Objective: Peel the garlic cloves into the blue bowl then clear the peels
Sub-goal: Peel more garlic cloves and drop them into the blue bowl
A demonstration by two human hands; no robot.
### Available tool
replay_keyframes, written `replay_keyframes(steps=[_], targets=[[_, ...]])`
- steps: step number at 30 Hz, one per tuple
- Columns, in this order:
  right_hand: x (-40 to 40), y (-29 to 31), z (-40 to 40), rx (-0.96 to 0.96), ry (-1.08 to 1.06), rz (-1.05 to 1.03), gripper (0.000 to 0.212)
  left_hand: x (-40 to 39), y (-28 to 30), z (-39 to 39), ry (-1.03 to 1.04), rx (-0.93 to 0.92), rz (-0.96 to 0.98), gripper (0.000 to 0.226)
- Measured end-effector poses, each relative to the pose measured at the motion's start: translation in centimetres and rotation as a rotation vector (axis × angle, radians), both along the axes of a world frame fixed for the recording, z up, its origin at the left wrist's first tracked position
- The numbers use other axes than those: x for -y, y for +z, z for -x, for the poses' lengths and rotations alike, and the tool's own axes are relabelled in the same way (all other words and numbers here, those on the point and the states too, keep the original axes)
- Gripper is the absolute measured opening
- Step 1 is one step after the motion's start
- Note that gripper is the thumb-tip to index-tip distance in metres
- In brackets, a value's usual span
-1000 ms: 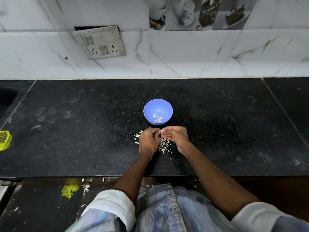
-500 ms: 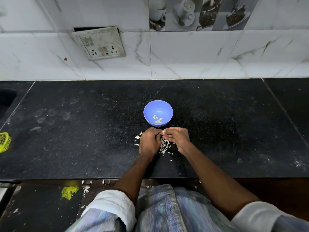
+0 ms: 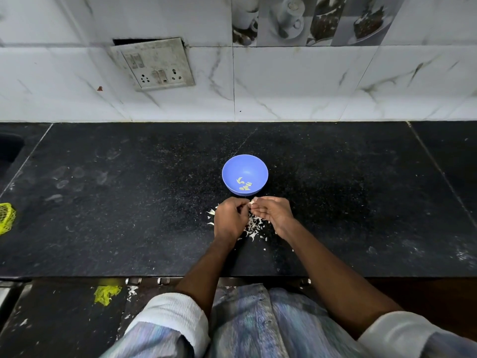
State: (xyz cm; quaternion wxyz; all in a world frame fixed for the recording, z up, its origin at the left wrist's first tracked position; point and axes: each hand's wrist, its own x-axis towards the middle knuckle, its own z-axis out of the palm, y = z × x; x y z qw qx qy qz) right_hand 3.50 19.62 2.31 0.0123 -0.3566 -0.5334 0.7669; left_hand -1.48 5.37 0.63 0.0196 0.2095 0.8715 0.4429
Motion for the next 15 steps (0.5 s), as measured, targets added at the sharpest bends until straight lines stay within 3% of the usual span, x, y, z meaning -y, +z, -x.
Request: replay_keyframes(steps=[10, 15], targets=[[-0.4, -0.5, 0.3, -0.01, 0.105, -0.286, 0.006, -0.3, 0.3, 0.2, 0.027, 0.089, 0.065, 0.014], [-0.2, -0.8, 0.2, -0.036, 0.145, -0.407, 0.006, -0.3, 0.1, 0.2, 0.044, 0.05, 0.156, 0.019]])
